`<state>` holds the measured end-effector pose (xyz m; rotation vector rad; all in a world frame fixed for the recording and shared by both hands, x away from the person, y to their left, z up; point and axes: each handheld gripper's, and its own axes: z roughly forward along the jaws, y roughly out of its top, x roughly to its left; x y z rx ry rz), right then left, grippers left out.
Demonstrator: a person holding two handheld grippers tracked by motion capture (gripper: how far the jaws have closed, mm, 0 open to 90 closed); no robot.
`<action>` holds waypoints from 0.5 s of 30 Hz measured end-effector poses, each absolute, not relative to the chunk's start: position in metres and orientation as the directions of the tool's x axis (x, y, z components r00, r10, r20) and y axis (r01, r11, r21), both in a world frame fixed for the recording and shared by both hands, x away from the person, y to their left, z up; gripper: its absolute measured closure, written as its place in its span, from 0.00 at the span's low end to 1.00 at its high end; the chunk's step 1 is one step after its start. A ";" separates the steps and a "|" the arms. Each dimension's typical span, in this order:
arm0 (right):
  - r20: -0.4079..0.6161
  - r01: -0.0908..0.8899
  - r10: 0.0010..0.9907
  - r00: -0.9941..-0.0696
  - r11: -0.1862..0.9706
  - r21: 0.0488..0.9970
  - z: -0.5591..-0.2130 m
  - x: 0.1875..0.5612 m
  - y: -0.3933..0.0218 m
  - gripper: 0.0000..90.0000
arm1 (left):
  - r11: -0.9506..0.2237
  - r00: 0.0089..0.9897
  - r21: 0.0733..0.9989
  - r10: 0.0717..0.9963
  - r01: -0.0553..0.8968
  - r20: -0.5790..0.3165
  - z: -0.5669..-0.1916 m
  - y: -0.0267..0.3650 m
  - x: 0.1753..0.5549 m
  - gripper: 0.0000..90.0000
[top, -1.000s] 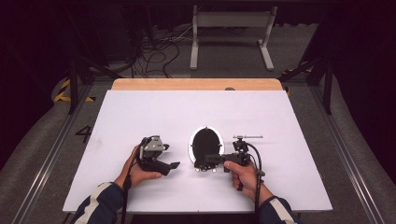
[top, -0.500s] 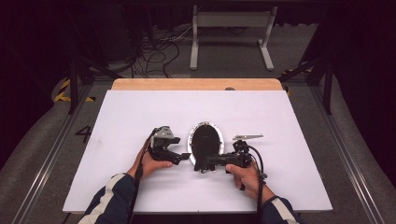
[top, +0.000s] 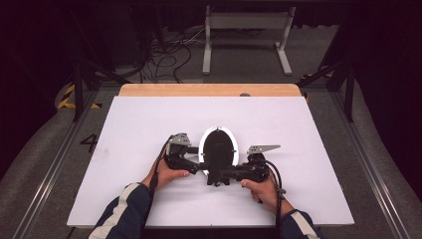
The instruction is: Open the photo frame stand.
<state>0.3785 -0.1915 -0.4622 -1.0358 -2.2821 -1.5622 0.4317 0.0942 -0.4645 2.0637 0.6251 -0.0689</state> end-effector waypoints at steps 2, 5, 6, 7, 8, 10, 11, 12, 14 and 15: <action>0.508 0.632 0.437 -0.743 0.204 0.748 -0.462 0.378 -0.192 0.73 | -0.413 0.866 0.781 0.390 0.468 -0.312 -0.465 0.095 0.432 0.29; 0.511 0.633 0.434 -0.742 0.201 0.748 -0.462 0.378 -0.192 0.73 | -0.395 0.878 0.798 0.348 0.456 -0.330 -0.460 0.094 0.428 0.34; 0.507 0.631 0.436 -0.744 0.207 0.748 -0.462 0.378 -0.192 0.73 | -0.394 0.879 0.799 0.347 0.454 -0.328 -0.459 0.094 0.427 0.32; 0.501 0.626 0.434 -0.748 0.212 0.751 -0.462 0.378 -0.192 0.73 | -0.394 0.879 0.799 0.347 0.454 -0.328 -0.459 0.094 0.427 0.32; 0.498 0.622 0.432 -0.752 0.214 0.754 -0.462 0.377 -0.192 0.73 | -0.391 0.884 0.806 0.334 0.445 -0.326 -0.458 0.094 0.428 0.33; 0.489 0.617 0.438 -0.754 0.220 0.755 -0.461 0.376 -0.192 0.73 | -0.386 0.881 0.805 0.339 0.451 -0.331 -0.457 0.094 0.427 0.34; 0.489 0.617 0.438 -0.754 0.220 0.755 -0.461 0.376 -0.192 0.73 | -0.386 0.881 0.805 0.339 0.451 -0.331 -0.457 0.094 0.427 0.34; 0.487 0.616 0.439 -0.755 0.222 0.756 -0.461 0.376 -0.192 0.73 | -0.390 0.888 0.811 0.333 0.435 -0.317 -0.457 0.095 0.427 0.34; 0.481 0.612 0.441 -0.758 0.228 0.757 -0.460 0.376 -0.191 0.74 | -0.376 0.887 0.818 0.334 0.435 -0.319 -0.455 0.097 0.427 0.39; 0.477 0.612 0.447 -0.757 0.229 0.757 -0.459 0.376 -0.192 0.75 | -0.363 0.884 0.821 0.337 0.440 -0.325 -0.454 0.098 0.426 0.41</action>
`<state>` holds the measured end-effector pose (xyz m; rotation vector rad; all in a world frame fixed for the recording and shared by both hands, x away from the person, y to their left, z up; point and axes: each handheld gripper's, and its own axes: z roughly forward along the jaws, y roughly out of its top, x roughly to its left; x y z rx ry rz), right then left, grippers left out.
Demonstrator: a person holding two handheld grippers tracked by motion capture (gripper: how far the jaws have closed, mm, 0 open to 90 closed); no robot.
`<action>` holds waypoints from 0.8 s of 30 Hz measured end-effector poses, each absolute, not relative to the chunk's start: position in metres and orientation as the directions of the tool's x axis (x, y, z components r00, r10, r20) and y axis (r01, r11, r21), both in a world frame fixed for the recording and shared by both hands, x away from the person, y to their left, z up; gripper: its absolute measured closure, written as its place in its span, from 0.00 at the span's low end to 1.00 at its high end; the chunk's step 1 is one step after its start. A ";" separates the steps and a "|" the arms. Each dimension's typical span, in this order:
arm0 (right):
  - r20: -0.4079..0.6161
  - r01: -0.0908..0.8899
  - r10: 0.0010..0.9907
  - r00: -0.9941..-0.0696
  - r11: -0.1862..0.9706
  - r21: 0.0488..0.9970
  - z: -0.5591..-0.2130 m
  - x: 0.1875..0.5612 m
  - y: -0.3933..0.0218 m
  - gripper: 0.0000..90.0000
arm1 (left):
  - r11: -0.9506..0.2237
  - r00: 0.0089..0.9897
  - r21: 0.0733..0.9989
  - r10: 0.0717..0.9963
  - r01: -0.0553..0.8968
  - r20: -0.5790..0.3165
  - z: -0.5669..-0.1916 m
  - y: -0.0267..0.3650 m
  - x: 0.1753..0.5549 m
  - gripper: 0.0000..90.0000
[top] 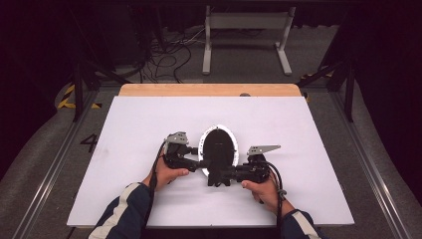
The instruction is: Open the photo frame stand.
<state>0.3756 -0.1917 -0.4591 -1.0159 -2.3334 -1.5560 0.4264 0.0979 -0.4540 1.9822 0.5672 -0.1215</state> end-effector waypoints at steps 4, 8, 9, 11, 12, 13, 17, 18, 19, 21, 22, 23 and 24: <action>0.462 0.604 0.463 -0.757 0.226 0.764 -0.457 0.375 -0.193 0.78 | -0.389 0.894 0.830 0.365 0.400 -0.260 -0.450 0.098 0.423 0.60; 0.457 0.601 0.470 -0.755 0.216 0.769 -0.456 0.375 -0.194 0.81 | -0.406 0.905 0.833 0.354 0.376 -0.236 -0.448 0.095 0.421 0.61; 0.456 0.601 0.473 -0.754 0.216 0.769 -0.456 0.376 -0.195 0.81 | -0.407 0.904 0.831 0.357 0.379 -0.237 -0.449 0.093 0.420 0.60; 0.457 0.604 0.476 -0.751 0.215 0.768 -0.456 0.376 -0.195 0.81 | -0.414 0.907 0.831 0.354 0.372 -0.229 -0.449 0.092 0.420 0.59; 0.460 0.607 0.478 -0.748 0.211 0.766 -0.457 0.376 -0.195 0.81 | -0.414 0.906 0.829 0.353 0.375 -0.234 -0.449 0.091 0.420 0.60; 0.460 0.608 0.480 -0.747 0.212 0.765 -0.457 0.377 -0.195 0.81 | -0.412 0.906 0.830 0.351 0.376 -0.236 -0.449 0.090 0.420 0.60; 0.464 0.616 0.491 -0.737 0.205 0.761 -0.457 0.378 -0.197 0.81 | -0.408 0.903 0.830 0.355 0.381 -0.240 -0.448 0.088 0.420 0.63; 0.464 0.616 0.491 -0.737 0.205 0.761 -0.457 0.378 -0.197 0.81 | -0.408 0.903 0.830 0.355 0.381 -0.240 -0.448 0.088 0.420 0.63; 0.462 0.614 0.493 -0.737 0.204 0.762 -0.457 0.378 -0.197 0.81 | -0.412 0.904 0.830 0.360 0.377 -0.232 -0.447 0.087 0.420 0.63; 0.453 0.607 0.499 -0.739 0.203 0.768 -0.456 0.378 -0.197 0.81 | -0.414 0.903 0.833 0.372 0.367 -0.213 -0.444 0.087 0.419 0.64; 0.455 0.606 0.495 -0.740 0.199 0.770 -0.456 0.378 -0.197 0.81 | -0.414 0.907 0.839 0.373 0.353 -0.197 -0.443 0.087 0.419 0.65; 0.454 0.604 0.495 -0.741 0.197 0.772 -0.455 0.378 -0.198 0.81 | -0.403 0.906 0.846 0.377 0.349 -0.195 -0.442 0.088 0.417 0.66; 0.453 0.601 0.492 -0.743 0.194 0.776 -0.454 0.378 -0.198 0.82 | -0.404 0.906 0.848 0.382 0.342 -0.184 -0.441 0.088 0.416 0.68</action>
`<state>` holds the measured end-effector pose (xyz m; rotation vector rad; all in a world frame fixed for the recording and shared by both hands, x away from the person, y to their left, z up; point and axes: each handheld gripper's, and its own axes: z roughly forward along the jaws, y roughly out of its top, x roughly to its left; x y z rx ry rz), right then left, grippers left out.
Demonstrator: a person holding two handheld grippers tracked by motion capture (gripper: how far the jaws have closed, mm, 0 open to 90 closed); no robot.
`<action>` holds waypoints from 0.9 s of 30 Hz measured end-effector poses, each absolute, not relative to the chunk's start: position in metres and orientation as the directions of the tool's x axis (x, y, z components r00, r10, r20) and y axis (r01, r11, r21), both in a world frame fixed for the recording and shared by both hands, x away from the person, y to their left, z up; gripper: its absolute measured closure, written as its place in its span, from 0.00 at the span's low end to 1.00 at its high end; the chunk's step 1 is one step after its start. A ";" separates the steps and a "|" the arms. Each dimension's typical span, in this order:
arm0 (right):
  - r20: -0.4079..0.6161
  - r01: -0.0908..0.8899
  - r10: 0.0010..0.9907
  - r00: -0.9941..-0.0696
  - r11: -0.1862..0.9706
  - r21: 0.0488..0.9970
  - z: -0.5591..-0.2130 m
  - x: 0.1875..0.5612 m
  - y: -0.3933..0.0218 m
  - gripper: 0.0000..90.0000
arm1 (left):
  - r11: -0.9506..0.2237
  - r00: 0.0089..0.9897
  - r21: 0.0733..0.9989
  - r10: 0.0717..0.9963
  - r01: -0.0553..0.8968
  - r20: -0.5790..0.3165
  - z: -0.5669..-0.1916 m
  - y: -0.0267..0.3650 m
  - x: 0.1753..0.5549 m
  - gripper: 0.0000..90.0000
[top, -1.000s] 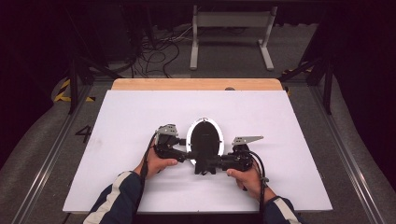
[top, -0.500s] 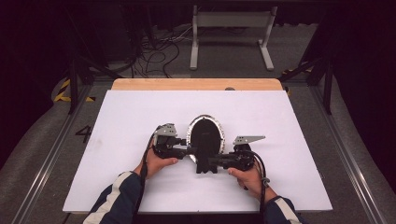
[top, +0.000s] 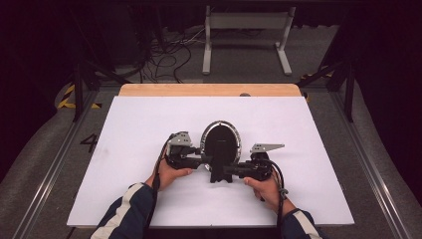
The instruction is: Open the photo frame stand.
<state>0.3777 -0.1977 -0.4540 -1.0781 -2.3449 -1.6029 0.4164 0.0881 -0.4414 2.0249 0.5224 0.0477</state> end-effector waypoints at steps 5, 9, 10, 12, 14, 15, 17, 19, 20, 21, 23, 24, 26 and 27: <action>0.448 0.596 0.496 -0.744 0.190 0.781 -0.451 0.377 -0.197 0.82 | -0.406 0.906 0.862 0.404 0.303 -0.128 -0.440 0.087 0.413 0.68; 0.433 0.586 0.504 -0.747 0.193 0.787 -0.448 0.377 -0.196 0.82 | -0.416 0.902 0.869 0.425 0.268 -0.074 -0.438 0.085 0.410 0.68; 0.432 0.585 0.505 -0.747 0.192 0.788 -0.447 0.376 -0.196 0.82 | -0.417 0.901 0.870 0.429 0.263 -0.067 -0.437 0.085 0.409 0.68; 0.428 0.582 0.506 -0.749 0.193 0.790 -0.446 0.376 -0.196 0.82 | -0.424 0.897 0.872 0.441 0.245 -0.038 -0.436 0.084 0.408 0.68; 0.422 0.577 0.507 -0.752 0.195 0.793 -0.444 0.376 -0.195 0.81 | -0.423 0.891 0.875 0.453 0.234 -0.020 -0.436 0.084 0.408 0.68; 0.421 0.576 0.507 -0.752 0.194 0.794 -0.443 0.376 -0.195 0.81 | -0.427 0.891 0.877 0.454 0.221 -0.003 -0.436 0.084 0.408 0.68; 0.416 0.571 0.508 -0.754 0.195 0.797 -0.442 0.375 -0.194 0.81 | -0.421 0.879 0.884 0.476 0.201 0.027 -0.435 0.084 0.406 0.69; 0.412 0.566 0.505 -0.758 0.196 0.801 -0.440 0.375 -0.192 0.81 | -0.410 0.867 0.892 0.497 0.190 0.044 -0.434 0.086 0.406 0.74; 0.409 0.563 0.504 -0.761 0.199 0.802 -0.440 0.374 -0.192 0.81 | -0.413 0.860 0.893 0.507 0.180 0.061 -0.433 0.087 0.406 0.75; 0.408 0.561 0.502 -0.762 0.199 0.803 -0.439 0.374 -0.191 0.81 | -0.415 0.855 0.893 0.514 0.174 0.072 -0.434 0.087 0.406 0.76; 0.401 0.558 0.506 -0.764 0.205 0.804 -0.439 0.374 -0.190 0.81 | -0.417 0.852 0.895 0.516 0.161 0.087 -0.434 0.087 0.406 0.76; 0.400 0.558 0.506 -0.764 0.207 0.804 -0.439 0.374 -0.191 0.81 | -0.426 0.847 0.893 0.520 0.147 0.108 -0.434 0.086 0.405 0.76; 0.400 0.559 0.509 -0.762 0.206 0.803 -0.439 0.375 -0.192 0.81 | -0.434 0.841 0.891 0.526 0.137 0.127 -0.434 0.085 0.404 0.76; 0.400 0.560 0.510 -0.761 0.206 0.803 -0.439 0.375 -0.192 0.81 | -0.435 0.837 0.891 0.530 0.133 0.134 -0.435 0.085 0.403 0.77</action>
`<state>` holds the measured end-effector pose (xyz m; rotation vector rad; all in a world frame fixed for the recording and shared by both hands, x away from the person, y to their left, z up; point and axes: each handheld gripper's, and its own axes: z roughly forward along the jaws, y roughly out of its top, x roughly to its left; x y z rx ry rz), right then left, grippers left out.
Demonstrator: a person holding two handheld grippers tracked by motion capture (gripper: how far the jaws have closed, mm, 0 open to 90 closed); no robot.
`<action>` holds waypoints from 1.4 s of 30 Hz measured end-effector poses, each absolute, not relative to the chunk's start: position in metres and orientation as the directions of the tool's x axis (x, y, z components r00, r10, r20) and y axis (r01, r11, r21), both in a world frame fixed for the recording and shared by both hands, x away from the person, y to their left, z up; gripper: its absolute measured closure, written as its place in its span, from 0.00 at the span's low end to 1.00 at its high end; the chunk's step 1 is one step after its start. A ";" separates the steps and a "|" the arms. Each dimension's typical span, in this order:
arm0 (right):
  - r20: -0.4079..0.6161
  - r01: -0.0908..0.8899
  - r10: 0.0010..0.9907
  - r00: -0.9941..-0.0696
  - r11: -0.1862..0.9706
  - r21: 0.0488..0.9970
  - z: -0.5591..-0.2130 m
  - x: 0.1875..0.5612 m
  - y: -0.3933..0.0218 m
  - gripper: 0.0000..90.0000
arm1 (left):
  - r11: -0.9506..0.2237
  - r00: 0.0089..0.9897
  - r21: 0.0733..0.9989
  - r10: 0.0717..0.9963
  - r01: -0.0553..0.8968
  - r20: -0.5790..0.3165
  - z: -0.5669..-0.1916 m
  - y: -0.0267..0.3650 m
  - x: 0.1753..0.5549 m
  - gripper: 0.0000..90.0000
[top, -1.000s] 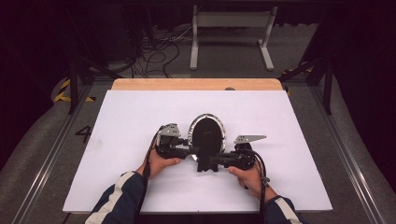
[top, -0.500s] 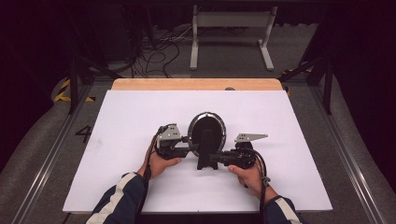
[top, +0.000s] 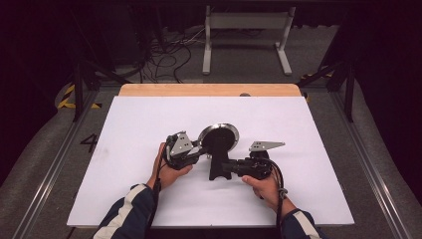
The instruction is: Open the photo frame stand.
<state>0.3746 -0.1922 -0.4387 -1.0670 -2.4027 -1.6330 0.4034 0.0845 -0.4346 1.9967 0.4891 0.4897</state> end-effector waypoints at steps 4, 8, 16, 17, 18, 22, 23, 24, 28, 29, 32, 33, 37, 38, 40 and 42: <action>0.399 0.560 0.514 -0.759 0.205 0.803 -0.440 0.375 -0.193 0.81 | -0.436 0.843 0.891 0.521 0.126 0.136 -0.435 0.086 0.404 0.77; 0.437 0.583 0.497 -0.750 0.185 0.791 -0.443 0.375 -0.196 0.83 | -0.410 0.865 0.899 0.495 0.154 0.078 -0.439 0.088 0.406 0.78; 0.441 0.590 0.490 -0.752 0.200 0.782 -0.446 0.374 -0.193 0.85 | -0.486 0.872 0.852 0.484 0.194 0.077 -0.452 0.080 0.411 0.75; 0.442 0.590 0.488 -0.753 0.200 0.782 -0.446 0.373 -0.193 0.85 | -0.486 0.869 0.851 0.489 0.201 0.074 -0.452 0.079 0.411 0.77; 0.440 0.588 0.487 -0.754 0.203 0.783 -0.446 0.373 -0.193 0.85 | -0.486 0.869 0.851 0.489 0.201 0.074 -0.452 0.079 0.411 0.77; 0.440 0.587 0.486 -0.755 0.201 0.784 -0.445 0.372 -0.194 0.85 | -0.512 0.853 0.841 0.506 0.173 0.132 -0.452 0.076 0.407 0.76; 0.440 0.588 0.488 -0.754 0.202 0.784 -0.445 0.372 -0.194 0.85 | -0.512 0.853 0.841 0.506 0.173 0.132 -0.452 0.076 0.407 0.76; 0.440 0.588 0.488 -0.754 0.202 0.784 -0.445 0.372 -0.194 0.85 | -0.525 0.840 0.835 0.518 0.165 0.159 -0.451 0.074 0.406 0.76; 0.439 0.597 0.497 -0.748 0.215 0.773 -0.448 0.372 -0.193 0.85 | -0.543 0.828 0.824 0.530 0.163 0.185 -0.452 0.074 0.405 0.78; 0.442 0.600 0.496 -0.748 0.218 0.770 -0.449 0.372 -0.193 0.85 | -0.546 0.827 0.822 0.530 0.162 0.189 -0.452 0.074 0.405 0.78; 0.447 0.602 0.495 -0.745 0.211 0.770 -0.449 0.373 -0.194 0.85 | -0.550 0.826 0.820 0.529 0.157 0.196 -0.452 0.073 0.405 0.79; 0.446 0.602 0.495 -0.746 0.212 0.770 -0.449 0.373 -0.195 0.85 | -0.550 0.826 0.821 0.528 0.157 0.196 -0.453 0.073 0.405 0.79; 0.431 0.595 0.501 -0.751 0.228 0.771 -0.450 0.372 -0.194 0.85 | -0.542 0.830 0.824 0.528 0.163 0.183 -0.453 0.074 0.405 0.79; 0.431 0.595 0.501 -0.751 0.228 0.771 -0.450 0.372 -0.194 0.85 | -0.542 0.830 0.824 0.528 0.163 0.183 -0.453 0.074 0.405 0.79; 0.419 0.591 0.506 -0.754 0.243 0.769 -0.450 0.371 -0.193 0.85 | -0.542 0.832 0.824 0.526 0.165 0.179 -0.454 0.074 0.404 0.80; 0.410 0.587 0.511 -0.756 0.250 0.770 -0.451 0.370 -0.193 0.84 | -0.539 0.833 0.825 0.526 0.169 0.173 -0.454 0.074 0.404 0.80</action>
